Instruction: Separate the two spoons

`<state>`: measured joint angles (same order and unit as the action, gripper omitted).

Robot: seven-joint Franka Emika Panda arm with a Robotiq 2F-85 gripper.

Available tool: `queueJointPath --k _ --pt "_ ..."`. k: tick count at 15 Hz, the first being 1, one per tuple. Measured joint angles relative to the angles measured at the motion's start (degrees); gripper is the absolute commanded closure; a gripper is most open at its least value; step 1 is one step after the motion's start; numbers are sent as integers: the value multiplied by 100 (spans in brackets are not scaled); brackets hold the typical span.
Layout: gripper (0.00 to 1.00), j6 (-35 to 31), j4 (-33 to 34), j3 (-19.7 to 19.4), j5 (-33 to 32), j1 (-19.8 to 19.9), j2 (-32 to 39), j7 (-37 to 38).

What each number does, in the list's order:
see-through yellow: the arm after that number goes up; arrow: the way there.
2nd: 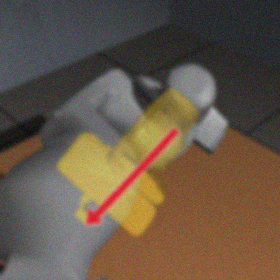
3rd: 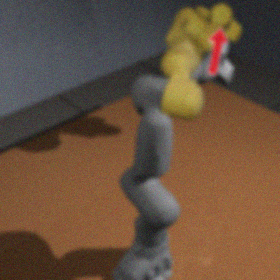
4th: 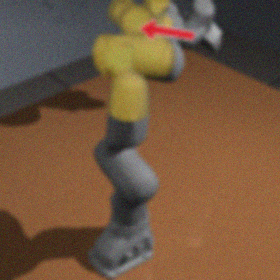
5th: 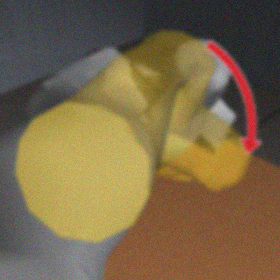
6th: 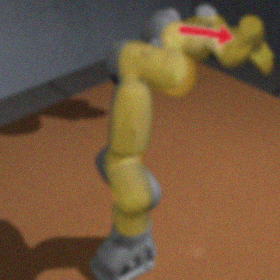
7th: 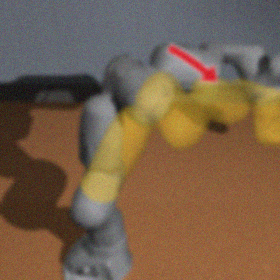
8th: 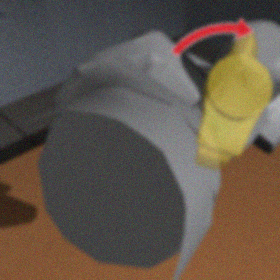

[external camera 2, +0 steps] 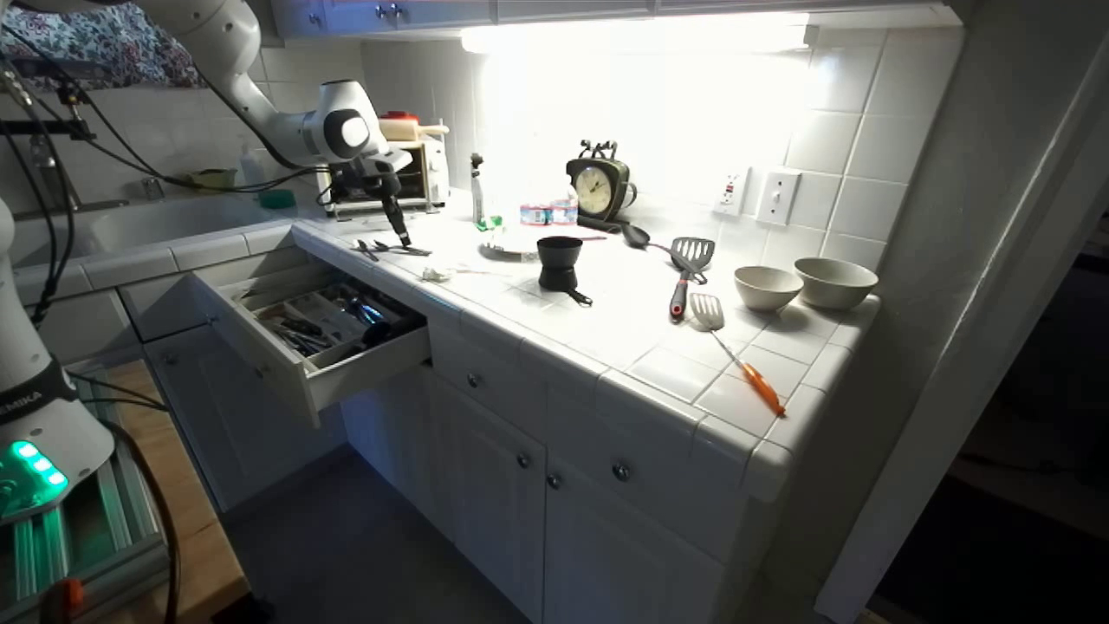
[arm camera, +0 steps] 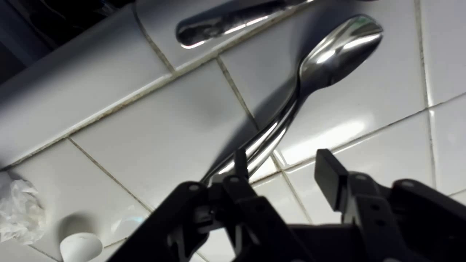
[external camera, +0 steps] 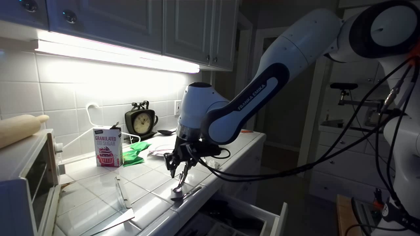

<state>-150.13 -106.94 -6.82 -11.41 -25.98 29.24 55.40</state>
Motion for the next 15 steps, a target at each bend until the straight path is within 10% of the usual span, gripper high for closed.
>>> queueJointPath --k 3,9,15 --pt "98 40 6 -3 -155 -28 50 250" --pt "100 193 81 -3 -288 -47 74 400" --pt "45 275 100 -2 -340 -47 74 416"
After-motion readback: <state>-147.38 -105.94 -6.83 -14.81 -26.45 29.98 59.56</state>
